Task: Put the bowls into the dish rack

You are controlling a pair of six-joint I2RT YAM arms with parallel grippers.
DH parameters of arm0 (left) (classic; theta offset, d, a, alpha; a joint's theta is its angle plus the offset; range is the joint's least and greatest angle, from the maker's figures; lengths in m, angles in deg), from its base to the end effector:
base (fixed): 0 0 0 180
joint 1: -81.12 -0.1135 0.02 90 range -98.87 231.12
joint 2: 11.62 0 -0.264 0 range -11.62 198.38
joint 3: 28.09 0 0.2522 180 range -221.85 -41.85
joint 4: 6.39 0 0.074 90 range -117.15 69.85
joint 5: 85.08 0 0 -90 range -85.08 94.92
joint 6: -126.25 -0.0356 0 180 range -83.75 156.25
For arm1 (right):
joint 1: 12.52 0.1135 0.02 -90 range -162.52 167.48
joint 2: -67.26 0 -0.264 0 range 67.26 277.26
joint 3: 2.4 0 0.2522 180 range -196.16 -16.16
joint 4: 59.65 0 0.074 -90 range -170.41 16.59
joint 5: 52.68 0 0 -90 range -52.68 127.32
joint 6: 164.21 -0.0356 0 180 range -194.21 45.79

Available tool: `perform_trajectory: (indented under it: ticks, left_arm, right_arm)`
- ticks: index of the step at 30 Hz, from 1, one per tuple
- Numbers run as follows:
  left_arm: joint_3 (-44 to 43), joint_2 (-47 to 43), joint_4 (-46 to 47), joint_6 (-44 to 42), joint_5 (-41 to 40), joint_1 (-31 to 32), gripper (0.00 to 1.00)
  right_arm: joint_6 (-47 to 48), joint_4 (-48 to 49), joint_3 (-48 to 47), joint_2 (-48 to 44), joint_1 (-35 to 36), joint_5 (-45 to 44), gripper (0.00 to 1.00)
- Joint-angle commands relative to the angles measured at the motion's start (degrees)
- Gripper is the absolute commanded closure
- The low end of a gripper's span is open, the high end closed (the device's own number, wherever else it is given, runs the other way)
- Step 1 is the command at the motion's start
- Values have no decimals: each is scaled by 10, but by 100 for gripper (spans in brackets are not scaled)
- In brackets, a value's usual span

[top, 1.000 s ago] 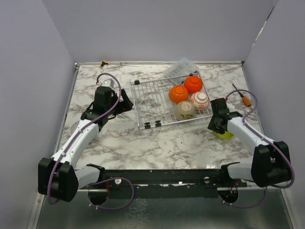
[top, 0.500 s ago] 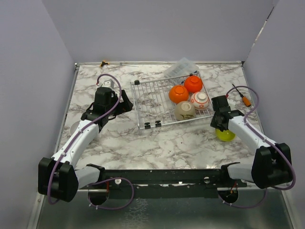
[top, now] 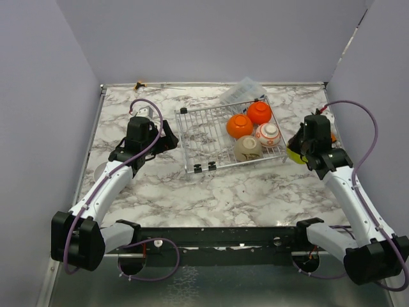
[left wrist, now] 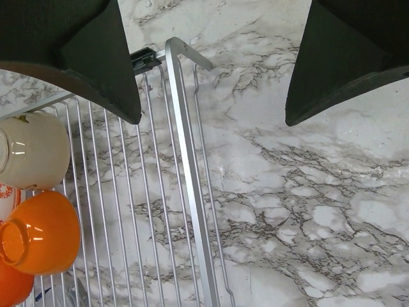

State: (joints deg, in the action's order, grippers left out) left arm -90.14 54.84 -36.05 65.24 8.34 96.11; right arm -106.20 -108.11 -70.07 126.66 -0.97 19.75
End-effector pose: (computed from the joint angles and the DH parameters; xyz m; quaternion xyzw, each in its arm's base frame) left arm 0.2475 -0.0685 0.2748 -0.0937 0.8780 -0.1999 0.4248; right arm 0.2154 0.0330 0.3074 0.2223 0.8707 0.0257 0.4379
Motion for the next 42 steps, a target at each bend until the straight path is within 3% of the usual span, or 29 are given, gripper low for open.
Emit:
perform_trajectory:
  ticks: [1, 6, 14, 20, 32, 42]
  left_arm:
    - [6, -14, 10, -10, -9, -4, 5]
    - [8, -13, 10, -8, -5, -3, 5]
    - [9, -15, 10, -10, -8, -3, 5]
    - [10, -16, 10, -10, -9, -4, 5]
    - [11, -3, 10, -12, 5, -4, 6]
    - [14, -5, 10, -14, 0, -3, 6]
  right_arm:
    - [20, 100, -34, -15, 8, 148, 99]
    - [3, 202, -38, 32, 72, 238, 99]
    - [-71, 360, -69, 173, 201, 313, 99]
    - [-135, 447, -103, 274, 232, 352, 99]
    - [-200, 488, -219, 448, 237, 443, 99]
    - [-213, 433, -337, 560, 235, 516, 99]
